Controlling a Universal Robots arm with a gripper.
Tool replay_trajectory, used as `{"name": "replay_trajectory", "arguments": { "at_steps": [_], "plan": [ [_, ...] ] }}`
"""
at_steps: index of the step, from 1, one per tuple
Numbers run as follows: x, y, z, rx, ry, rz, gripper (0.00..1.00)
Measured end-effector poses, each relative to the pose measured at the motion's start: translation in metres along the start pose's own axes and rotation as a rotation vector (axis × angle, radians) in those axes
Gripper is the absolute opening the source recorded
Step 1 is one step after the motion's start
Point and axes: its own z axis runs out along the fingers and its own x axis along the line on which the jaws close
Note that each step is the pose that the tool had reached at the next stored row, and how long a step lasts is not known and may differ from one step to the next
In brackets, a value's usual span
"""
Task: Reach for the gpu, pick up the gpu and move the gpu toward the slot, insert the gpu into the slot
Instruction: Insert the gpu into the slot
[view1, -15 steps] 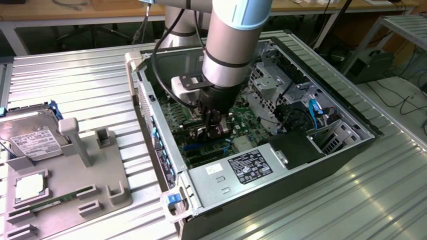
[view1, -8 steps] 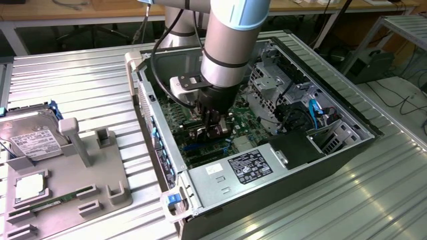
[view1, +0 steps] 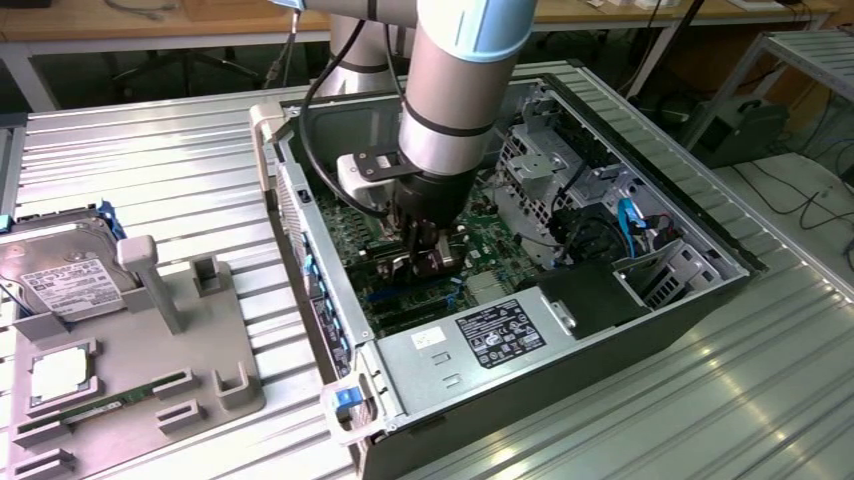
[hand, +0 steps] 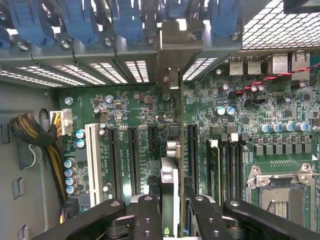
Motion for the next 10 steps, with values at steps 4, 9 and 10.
{"name": "replay_trajectory", "arguments": {
  "at_steps": [4, 9, 10],
  "plan": [
    [-0.0001, 0.0, 0.0001, 0.0001, -0.0002, 0.0, 0.27],
    [-0.0001, 0.0, 0.0002, 0.0001, -0.0003, 0.0, 0.27],
    [-0.0001, 0.0, 0.0002, 0.0001, -0.0002, 0.0, 0.27]
  ]
}}
